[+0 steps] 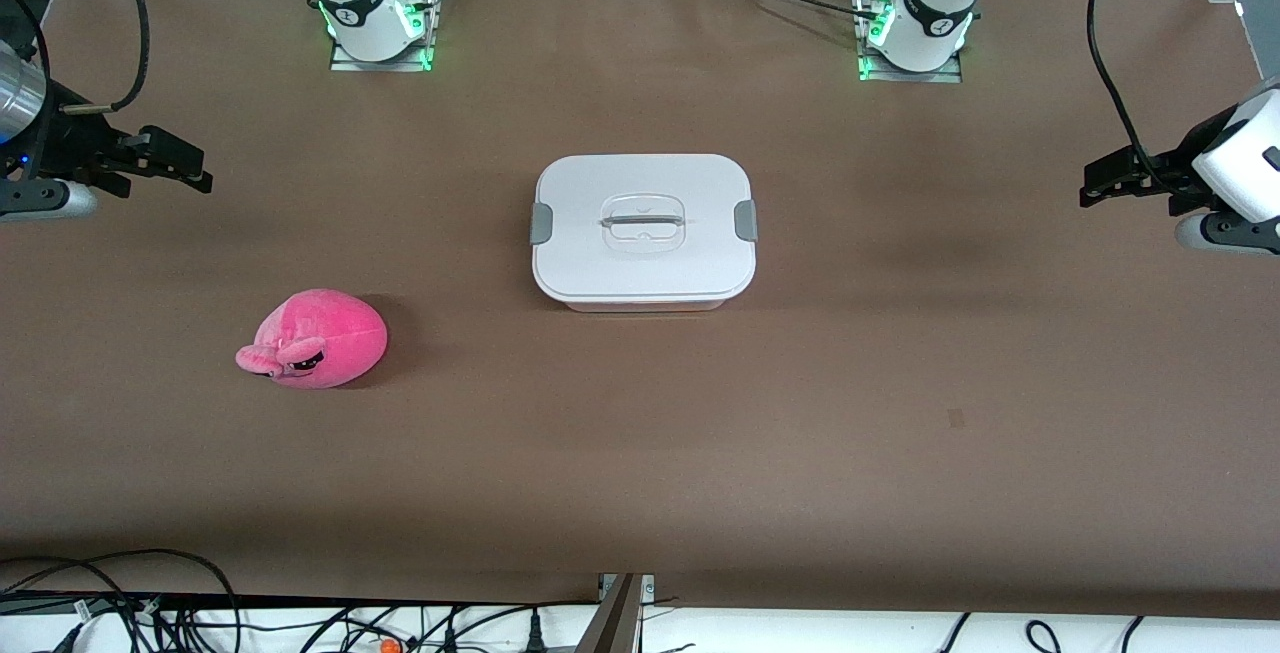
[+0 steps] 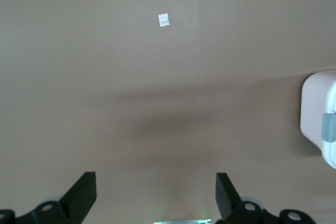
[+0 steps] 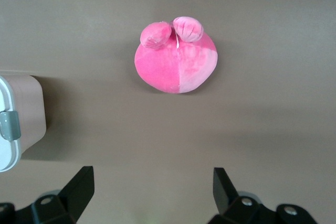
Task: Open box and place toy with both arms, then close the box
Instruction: 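Reach the left gripper to the box lid while the right gripper approaches the toy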
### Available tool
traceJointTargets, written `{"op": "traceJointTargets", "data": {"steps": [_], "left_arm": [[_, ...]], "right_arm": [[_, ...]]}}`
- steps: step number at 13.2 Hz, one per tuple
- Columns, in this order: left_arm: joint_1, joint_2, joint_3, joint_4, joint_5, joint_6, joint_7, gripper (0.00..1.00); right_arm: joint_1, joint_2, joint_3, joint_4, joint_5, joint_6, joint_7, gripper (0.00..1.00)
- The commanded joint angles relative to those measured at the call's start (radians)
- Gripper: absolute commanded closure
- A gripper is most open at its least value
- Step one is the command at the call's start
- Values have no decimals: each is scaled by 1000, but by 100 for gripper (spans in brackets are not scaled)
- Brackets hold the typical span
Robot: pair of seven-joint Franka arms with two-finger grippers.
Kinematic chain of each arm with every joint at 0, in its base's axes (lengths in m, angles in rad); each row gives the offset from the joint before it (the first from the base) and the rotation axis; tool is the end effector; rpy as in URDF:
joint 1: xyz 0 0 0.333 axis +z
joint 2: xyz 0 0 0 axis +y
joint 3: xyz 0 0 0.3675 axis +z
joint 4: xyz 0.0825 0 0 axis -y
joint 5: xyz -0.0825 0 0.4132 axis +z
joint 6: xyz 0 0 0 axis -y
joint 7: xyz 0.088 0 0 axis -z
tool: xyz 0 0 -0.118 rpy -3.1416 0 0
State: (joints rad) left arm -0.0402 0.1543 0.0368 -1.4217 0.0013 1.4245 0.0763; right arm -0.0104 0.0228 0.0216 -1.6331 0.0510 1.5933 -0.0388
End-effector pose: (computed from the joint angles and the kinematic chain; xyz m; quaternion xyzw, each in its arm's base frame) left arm 0.6208 -0.0039 0.6339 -0.9963 0.0397 0.0757 0.0007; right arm 0.5899 0.0124 0.6225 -0.9989 -0.0236 0.0309 0.0261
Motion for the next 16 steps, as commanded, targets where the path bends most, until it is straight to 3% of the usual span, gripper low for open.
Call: {"op": "traceJointTargets", "data": {"steps": [1, 7, 16], "left_arm": [[-6, 16, 3, 32, -18, -10, -10, 0], [-33, 21, -1, 32, -23, -10, -10, 0], [-191, 39, -24, 32, -41, -6, -15, 0]], "right_arm": [[-6, -35, 9, -19, 18, -16, 57, 0], [-6, -24, 8, -19, 20, 5, 68, 0], [-6, -11, 4, -109, 7, 135, 54, 0]]}}
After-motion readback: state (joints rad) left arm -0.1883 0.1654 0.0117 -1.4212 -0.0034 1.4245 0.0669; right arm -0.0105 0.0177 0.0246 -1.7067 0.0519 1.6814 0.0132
